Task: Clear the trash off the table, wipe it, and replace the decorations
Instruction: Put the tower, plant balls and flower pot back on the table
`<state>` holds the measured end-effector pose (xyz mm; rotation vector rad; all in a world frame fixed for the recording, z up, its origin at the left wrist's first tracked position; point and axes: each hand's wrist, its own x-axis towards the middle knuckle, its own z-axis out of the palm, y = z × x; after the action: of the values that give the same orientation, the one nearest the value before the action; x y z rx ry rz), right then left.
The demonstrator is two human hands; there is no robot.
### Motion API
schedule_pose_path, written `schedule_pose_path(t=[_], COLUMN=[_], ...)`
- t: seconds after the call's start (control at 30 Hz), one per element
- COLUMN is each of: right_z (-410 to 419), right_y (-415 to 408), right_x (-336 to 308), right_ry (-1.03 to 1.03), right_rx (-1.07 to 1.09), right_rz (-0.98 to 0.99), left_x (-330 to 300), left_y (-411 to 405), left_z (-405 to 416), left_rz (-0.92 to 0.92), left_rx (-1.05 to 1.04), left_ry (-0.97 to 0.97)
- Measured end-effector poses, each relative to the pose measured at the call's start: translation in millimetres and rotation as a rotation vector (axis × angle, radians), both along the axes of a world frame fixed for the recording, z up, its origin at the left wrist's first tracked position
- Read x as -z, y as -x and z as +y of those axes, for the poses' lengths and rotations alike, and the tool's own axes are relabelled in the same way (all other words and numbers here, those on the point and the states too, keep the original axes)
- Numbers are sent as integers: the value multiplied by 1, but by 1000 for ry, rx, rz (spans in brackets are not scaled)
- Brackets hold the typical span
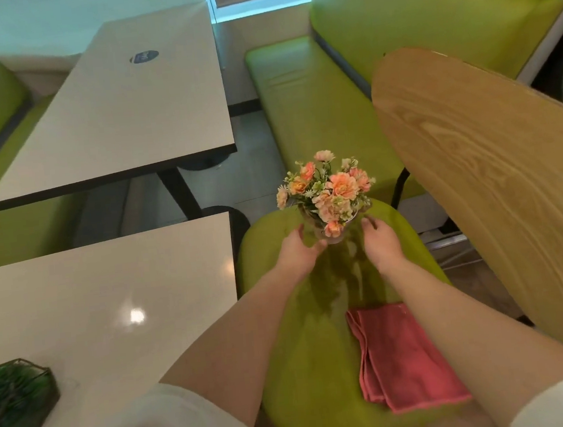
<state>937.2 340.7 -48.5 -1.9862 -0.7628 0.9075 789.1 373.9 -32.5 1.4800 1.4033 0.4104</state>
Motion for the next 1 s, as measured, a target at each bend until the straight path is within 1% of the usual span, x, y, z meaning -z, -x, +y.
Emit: schedule_pose_path(t=[0.17, 0.3, 0.4, 0.47, 0.63, 0.8, 0.83, 0.87, 0.93, 1.0], right_z=[11, 11, 4, -4, -27, -55, -59, -71, -77, -92], right_y=[1, 7, 16, 24, 58, 111, 119, 146, 163, 199], right_x=[4, 12, 10, 4, -23, -49, -51, -63, -67, -80], right_ry=[-138, -217, -225, -242, -277, -291, -300, -310, -311, -311], right_rx=[16, 33, 24, 24, 22, -15, -20, -25, -22, -46], right_rz=[209, 272, 253, 219, 190, 189, 208, 229, 271, 302], left_x=[3, 0, 2, 0, -19, -36, -35, -46, -53, -67], left_y=[-17, -22, -18, -11, 26, 82, 89, 118, 134, 172], left_z=[6, 3, 0, -6, -26, -51, -54, -66, -78, -96], left_rz=[-215, -342, -357, -398, -471, -467, -467, -448, -430, -443], left_rx=[-72, -126, -162, -200, -189, -189, -203, -195, -196, -206], left_ry=[21, 48, -11, -34, -98, -151, -156, -170, -174, -191])
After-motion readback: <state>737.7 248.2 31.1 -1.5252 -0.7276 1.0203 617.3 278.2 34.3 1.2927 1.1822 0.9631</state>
